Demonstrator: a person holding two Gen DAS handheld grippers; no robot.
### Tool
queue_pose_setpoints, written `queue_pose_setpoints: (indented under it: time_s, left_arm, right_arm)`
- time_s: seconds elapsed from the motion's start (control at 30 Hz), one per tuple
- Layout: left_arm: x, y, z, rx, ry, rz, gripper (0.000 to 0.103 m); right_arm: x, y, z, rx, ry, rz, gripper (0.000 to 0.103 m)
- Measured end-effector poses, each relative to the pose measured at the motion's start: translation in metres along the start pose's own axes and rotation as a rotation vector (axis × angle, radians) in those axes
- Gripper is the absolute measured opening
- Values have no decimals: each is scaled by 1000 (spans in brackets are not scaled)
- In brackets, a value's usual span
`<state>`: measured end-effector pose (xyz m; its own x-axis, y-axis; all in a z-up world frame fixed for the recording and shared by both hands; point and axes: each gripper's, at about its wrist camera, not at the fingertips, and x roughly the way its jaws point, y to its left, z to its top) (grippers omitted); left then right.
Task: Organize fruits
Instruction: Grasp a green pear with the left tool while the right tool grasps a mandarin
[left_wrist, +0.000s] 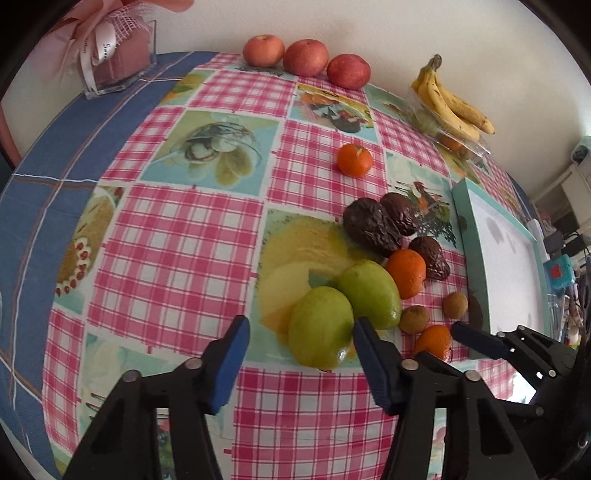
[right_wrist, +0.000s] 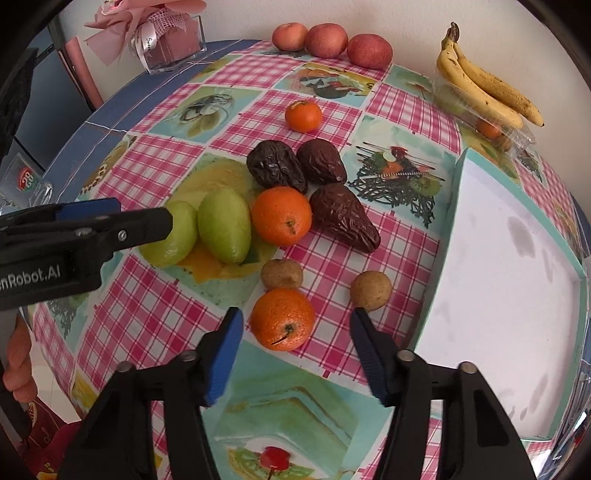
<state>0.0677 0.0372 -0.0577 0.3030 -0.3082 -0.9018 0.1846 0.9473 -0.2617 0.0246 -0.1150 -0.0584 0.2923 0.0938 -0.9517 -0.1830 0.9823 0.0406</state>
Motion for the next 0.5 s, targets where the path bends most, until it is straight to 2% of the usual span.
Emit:
queue_pose_setpoints:
  time_s: [0.2, 0.33, 0.5]
  left_arm:
    - [6, -7, -1, 9, 22, -44, 44]
    - [6, -10, -2, 10, 24, -38, 42]
    - [-1, -1, -5, -35, 22, -36, 41]
  right_arm:
    - [-3, 5, 0, -22, -5, 26, 37]
    - [-3, 5, 1, -17, -3, 28, 37]
    - [-5, 1, 0, 5, -6, 29, 37]
